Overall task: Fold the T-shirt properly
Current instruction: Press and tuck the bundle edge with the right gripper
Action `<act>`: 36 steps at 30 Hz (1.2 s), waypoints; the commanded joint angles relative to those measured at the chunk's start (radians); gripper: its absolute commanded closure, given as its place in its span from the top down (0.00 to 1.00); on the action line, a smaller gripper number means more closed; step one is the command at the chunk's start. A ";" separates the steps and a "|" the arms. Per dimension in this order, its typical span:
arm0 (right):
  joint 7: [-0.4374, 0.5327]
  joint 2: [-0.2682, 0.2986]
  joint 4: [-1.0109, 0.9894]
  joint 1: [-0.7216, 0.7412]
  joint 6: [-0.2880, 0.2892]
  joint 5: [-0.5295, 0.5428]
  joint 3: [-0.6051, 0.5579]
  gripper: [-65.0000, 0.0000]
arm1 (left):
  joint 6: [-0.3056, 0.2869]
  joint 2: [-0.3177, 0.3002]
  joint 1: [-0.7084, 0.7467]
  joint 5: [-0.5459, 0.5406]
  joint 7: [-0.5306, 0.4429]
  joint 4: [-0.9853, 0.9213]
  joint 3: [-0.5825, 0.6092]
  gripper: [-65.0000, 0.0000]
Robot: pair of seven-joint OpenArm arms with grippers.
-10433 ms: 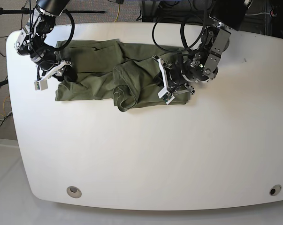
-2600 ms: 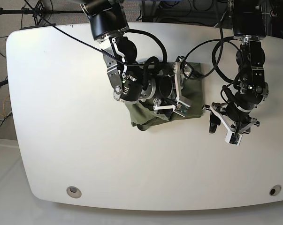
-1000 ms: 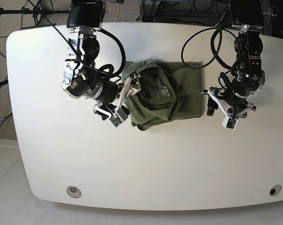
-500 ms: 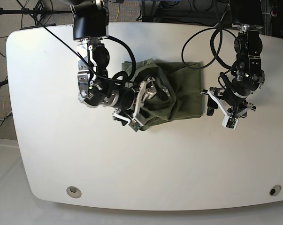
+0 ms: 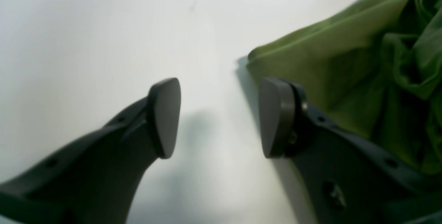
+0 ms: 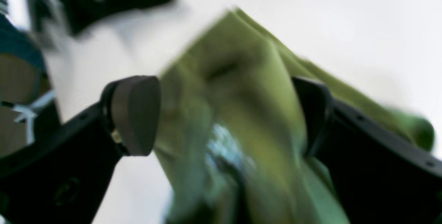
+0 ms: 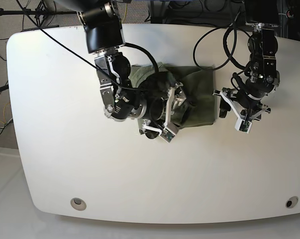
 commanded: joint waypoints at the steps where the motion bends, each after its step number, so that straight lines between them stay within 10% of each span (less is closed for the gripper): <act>1: 0.029 -0.040 0.014 0.035 0.007 0.020 -0.001 0.83 | 0.003 -0.008 -0.015 -0.005 -0.020 0.017 -0.002 0.52; 22: 0.069 -0.073 0.044 0.037 0.007 0.023 -0.147 0.83 | 0.003 -0.007 -0.017 -0.007 -0.020 0.017 -0.002 0.52; 36: 0.009 0.002 0.251 0.009 -0.008 0.026 0.077 0.83 | 0.003 -0.007 -0.020 -0.007 -0.020 0.017 -0.002 0.52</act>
